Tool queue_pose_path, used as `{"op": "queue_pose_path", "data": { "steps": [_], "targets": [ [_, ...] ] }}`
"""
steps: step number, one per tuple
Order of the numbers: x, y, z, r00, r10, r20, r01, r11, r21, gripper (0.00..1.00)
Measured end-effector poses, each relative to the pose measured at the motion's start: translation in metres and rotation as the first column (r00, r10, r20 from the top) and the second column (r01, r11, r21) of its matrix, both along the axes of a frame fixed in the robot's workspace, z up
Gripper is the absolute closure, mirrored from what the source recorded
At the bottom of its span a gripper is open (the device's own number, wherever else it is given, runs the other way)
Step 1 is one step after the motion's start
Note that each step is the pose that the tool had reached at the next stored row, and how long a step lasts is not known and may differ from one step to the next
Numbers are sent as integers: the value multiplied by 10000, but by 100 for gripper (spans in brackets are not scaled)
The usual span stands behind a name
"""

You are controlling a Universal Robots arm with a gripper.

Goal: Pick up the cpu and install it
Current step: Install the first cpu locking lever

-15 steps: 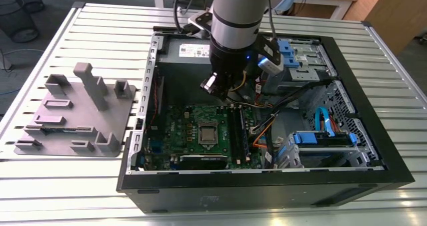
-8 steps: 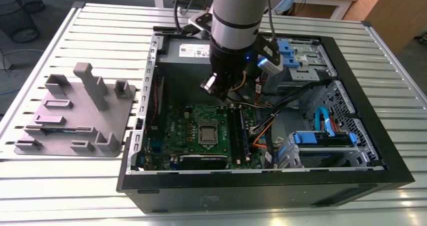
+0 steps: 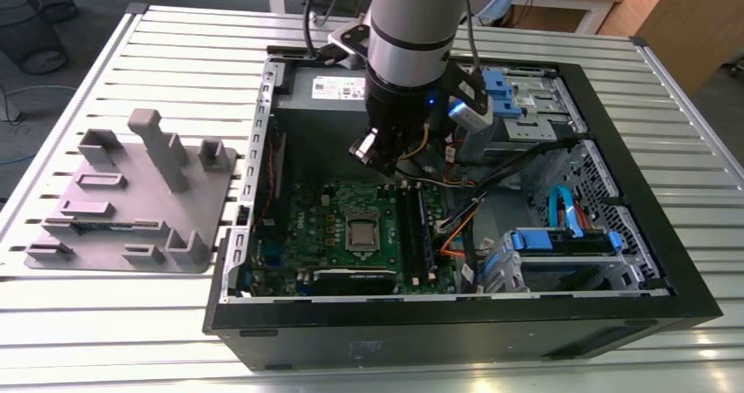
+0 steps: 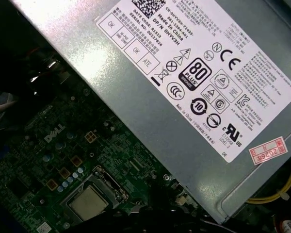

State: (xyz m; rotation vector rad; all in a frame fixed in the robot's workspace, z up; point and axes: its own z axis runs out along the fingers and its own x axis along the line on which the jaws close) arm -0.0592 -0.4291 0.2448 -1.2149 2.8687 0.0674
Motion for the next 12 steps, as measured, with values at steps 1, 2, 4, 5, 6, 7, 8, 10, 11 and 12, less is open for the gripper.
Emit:
{"op": "queue_pose_path", "data": {
  "steps": [1, 2, 4, 5, 6, 7, 8, 10, 11, 12],
  "targets": [
    [-1, -3, -1, 10000, 0, 1, 0, 10000, -8, 89],
    [0, -9, -1, 10000, 0, 1, 0, 10000, -15, 89],
    [0, -28, -1, 10000, 0, 1, 0, 10000, -22, 89],
    [0, -42, -2, 10000, 0, 1, 0, 10000, -25, 89],
    [0, -54, -2, 10000, -1, 1, 1, 10000, -29, 89],
    [0, -66, -2, 10000, -1, 1, 1, 10000, -35, 89],
    [0, -78, -2, 10000, -2, 0, 2, 10000, -42, 89],
    [-1, -104, -2, 10000, -9, 1, 9, 10000, -54, 89],
    [-1, -115, -2, 10000, -13, 1, 13, 10000, -64, 89],
    [-1, -124, -3, 10000, -22, 1, 22, 10000, -72, 89]
  ]
}}
